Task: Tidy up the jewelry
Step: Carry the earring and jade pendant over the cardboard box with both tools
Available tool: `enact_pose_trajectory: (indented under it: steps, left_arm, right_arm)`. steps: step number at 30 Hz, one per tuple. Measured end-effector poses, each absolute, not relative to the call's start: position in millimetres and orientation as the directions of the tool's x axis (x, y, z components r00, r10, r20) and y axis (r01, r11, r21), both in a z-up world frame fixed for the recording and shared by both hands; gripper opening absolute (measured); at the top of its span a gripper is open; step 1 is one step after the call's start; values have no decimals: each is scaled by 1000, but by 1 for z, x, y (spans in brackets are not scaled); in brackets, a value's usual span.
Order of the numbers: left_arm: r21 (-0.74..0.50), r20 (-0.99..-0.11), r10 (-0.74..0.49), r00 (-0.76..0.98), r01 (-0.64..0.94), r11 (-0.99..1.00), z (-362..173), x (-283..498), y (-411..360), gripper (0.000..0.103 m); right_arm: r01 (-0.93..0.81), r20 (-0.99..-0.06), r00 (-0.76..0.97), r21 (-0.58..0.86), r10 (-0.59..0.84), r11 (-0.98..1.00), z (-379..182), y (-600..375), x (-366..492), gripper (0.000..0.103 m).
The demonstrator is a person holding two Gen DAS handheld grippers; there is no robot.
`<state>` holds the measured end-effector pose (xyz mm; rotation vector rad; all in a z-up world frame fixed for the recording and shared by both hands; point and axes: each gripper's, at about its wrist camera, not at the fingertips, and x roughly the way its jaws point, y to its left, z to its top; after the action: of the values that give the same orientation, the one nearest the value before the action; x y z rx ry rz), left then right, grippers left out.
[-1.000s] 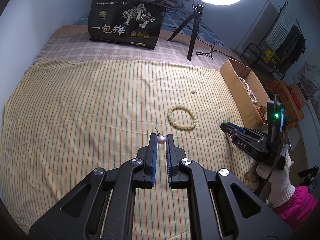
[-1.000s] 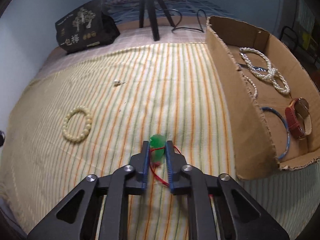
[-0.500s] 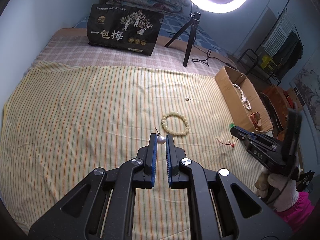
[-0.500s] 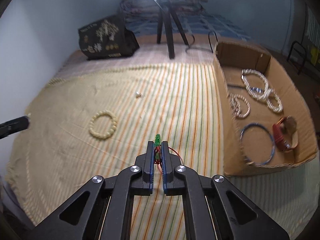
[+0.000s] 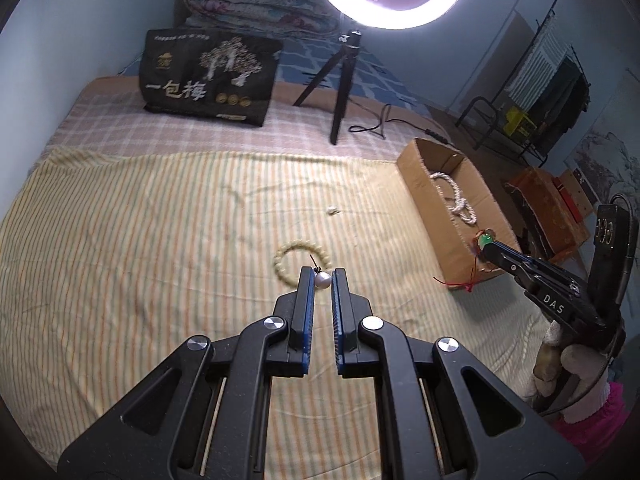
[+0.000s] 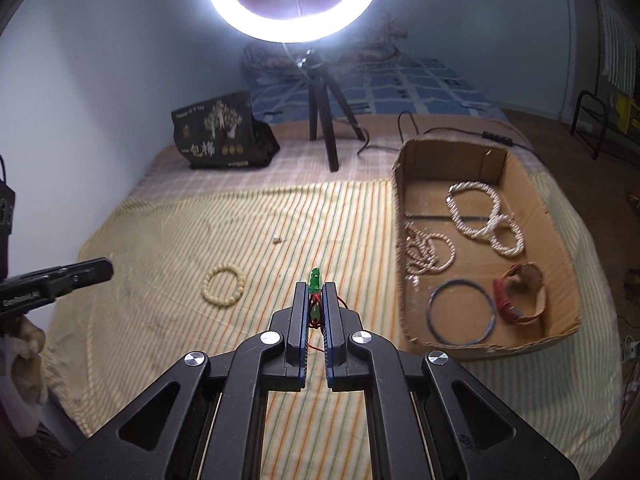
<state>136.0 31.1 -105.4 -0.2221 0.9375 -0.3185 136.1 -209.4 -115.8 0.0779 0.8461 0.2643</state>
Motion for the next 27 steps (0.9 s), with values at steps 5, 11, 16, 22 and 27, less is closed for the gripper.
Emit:
enact_pose_trajectory:
  steps: [5, 11, 16, 22, 27]
  left_arm:
    - [-338, -735, -395, 551, 207, 918, -96, 141, 8, 6]
    - [-344, -717, -429, 550, 257, 903, -84, 148, -25, 6]
    - [-352, -709, -458, 536, 294, 889, -81, 156, -55, 6]
    - [-361, -709, -487, 510, 331, 872, -85, 165, -92, 6]
    - [-370, -713, -505, 487, 350, 860, -92, 173, -120, 6]
  right_arm:
    - [-191, -706, 658, 183, 264, 965, -97, -226, 135, 5]
    - [-157, -682, 694, 171, 232, 973, -80, -251, 138, 5]
    - [-121, -669, 717, 161, 198, 980, -70, -276, 144, 5]
    - [-81, -676, 718, 158, 167, 984, -73, -298, 158, 5]
    - [-47, -686, 710, 179, 159, 983, -81, -315, 167, 5]
